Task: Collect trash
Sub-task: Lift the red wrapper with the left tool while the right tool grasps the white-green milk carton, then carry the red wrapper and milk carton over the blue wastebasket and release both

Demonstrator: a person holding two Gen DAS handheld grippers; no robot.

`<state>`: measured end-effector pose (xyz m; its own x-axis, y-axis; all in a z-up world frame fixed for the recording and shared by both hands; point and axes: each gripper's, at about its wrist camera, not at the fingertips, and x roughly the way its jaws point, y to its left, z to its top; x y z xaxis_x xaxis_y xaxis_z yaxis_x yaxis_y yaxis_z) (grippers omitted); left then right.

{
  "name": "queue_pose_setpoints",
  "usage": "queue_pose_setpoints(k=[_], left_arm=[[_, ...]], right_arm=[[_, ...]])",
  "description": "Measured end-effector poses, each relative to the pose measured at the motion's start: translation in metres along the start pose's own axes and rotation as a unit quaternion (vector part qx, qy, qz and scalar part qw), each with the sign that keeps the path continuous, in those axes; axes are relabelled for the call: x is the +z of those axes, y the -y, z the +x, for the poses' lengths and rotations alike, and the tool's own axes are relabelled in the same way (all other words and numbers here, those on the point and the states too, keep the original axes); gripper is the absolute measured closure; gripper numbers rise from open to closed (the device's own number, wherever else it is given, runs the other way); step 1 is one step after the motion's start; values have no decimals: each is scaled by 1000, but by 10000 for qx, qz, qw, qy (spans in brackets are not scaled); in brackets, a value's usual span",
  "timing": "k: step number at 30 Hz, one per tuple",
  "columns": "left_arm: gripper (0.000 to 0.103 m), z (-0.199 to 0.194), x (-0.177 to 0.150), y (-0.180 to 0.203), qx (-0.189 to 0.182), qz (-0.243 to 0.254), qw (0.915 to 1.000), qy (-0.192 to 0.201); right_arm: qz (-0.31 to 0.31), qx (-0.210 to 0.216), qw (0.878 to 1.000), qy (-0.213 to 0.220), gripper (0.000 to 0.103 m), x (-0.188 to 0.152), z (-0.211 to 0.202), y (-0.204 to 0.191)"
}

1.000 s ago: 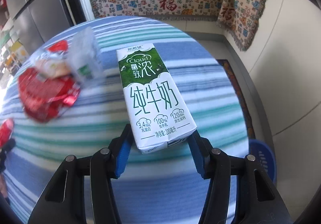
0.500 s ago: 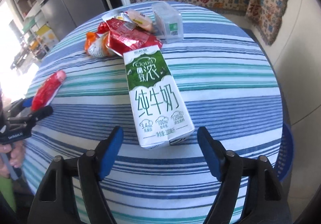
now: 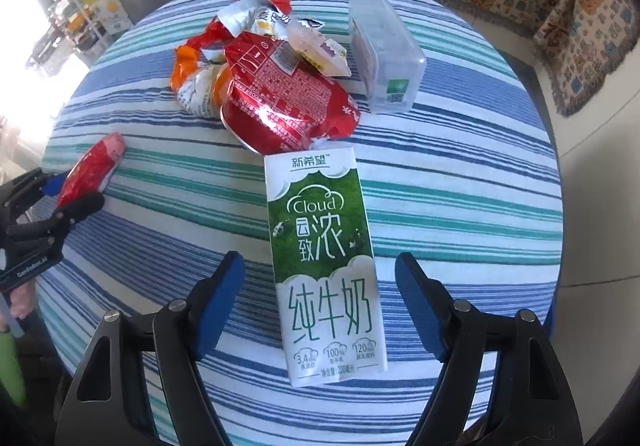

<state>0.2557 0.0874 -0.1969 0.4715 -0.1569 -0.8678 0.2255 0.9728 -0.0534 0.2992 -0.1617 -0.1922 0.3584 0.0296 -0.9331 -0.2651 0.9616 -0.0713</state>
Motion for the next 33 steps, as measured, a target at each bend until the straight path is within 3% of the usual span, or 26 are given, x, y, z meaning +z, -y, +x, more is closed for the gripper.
queue_pose_setpoints(k=[3,14,23,33], left_arm=[[88,-5,1,-1,3,-3,10000,74],[93,-44,7,31,-389,13,9978,540],[94,-55,31,108,-987,351,9920,699],[94,-43,56,241,-1799,945,9768,680]], right_arm=[[12,-18,9999,99,51,0,-5,2],[251,267,9975,610,52,-17,-45,10],[719,251,9935,849,52,-39,-70,47],[1612,-161,9797,1182,52,-101,-111,147]])
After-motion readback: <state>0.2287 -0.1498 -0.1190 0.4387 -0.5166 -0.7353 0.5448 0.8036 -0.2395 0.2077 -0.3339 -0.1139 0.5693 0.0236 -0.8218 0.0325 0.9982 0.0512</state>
